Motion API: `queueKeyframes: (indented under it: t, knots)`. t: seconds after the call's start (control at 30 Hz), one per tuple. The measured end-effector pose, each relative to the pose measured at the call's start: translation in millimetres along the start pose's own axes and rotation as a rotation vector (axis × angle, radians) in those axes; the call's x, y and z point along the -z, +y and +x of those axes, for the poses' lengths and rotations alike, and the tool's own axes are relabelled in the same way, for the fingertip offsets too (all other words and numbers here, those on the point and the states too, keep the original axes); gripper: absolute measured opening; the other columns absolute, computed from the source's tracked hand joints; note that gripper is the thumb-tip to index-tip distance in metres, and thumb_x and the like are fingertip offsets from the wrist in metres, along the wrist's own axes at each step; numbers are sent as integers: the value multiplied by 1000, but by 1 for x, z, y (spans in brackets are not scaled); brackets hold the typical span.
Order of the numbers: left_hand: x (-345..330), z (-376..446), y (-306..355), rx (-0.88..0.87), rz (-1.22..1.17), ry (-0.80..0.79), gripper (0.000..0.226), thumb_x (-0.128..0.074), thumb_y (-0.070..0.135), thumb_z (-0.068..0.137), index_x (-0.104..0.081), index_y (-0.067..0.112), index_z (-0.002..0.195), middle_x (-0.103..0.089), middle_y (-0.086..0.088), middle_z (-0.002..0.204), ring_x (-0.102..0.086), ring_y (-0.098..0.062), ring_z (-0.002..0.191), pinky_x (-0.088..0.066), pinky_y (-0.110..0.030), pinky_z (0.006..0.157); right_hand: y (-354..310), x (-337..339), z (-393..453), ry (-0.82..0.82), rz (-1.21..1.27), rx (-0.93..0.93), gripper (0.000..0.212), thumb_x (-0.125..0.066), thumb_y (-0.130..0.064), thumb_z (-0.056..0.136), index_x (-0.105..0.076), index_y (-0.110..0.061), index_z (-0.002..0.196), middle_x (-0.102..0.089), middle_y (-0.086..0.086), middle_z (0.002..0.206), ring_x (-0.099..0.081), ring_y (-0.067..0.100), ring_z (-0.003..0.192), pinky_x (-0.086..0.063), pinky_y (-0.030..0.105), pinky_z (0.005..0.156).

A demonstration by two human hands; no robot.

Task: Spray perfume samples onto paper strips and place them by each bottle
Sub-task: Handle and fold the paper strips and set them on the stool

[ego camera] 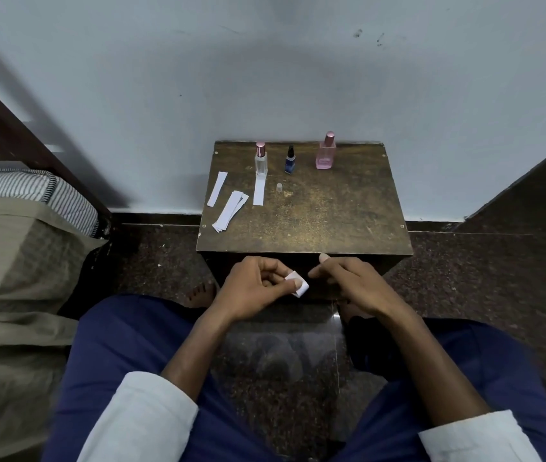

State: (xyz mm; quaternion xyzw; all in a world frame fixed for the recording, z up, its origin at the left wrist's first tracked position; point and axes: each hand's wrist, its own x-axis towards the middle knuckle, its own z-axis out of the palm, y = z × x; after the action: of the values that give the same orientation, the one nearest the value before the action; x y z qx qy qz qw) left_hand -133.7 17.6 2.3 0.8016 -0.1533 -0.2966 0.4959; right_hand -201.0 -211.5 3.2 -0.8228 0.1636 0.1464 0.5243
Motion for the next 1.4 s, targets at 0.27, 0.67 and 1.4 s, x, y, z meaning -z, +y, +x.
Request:
queueKeyframes:
  t: [0.27,0.67,1.4]
  knots:
    - [-1,1,2,-103,44,91,6,-85,33,91,-83,29,94,-78,13,77,-54,4,55,-40,-11,58,-12,-14,-4,-238,130,-70,85,-26,-80,101,-84,-17,96,-82,1,101,-74,20,101,-46,62,112]
    - [5,24,-2,-127,131,222,8,-81,41,94,-82,33,93,-75,12,73,-48,-2,51,-39,-25,55,0,-2,2,-127,243,-91,60,-48,-60,106,-80,-11,94,-81,4,91,-72,14,82,-47,41,85]
    - [49,131,-10,-186,234,214,7,-83,34,92,-81,30,96,-78,12,84,-72,-11,73,-58,-23,70,-32,-13,82,-85,170,-3,32,-54,-41,108,-76,-19,103,-82,-4,100,-74,13,80,-51,29,70]
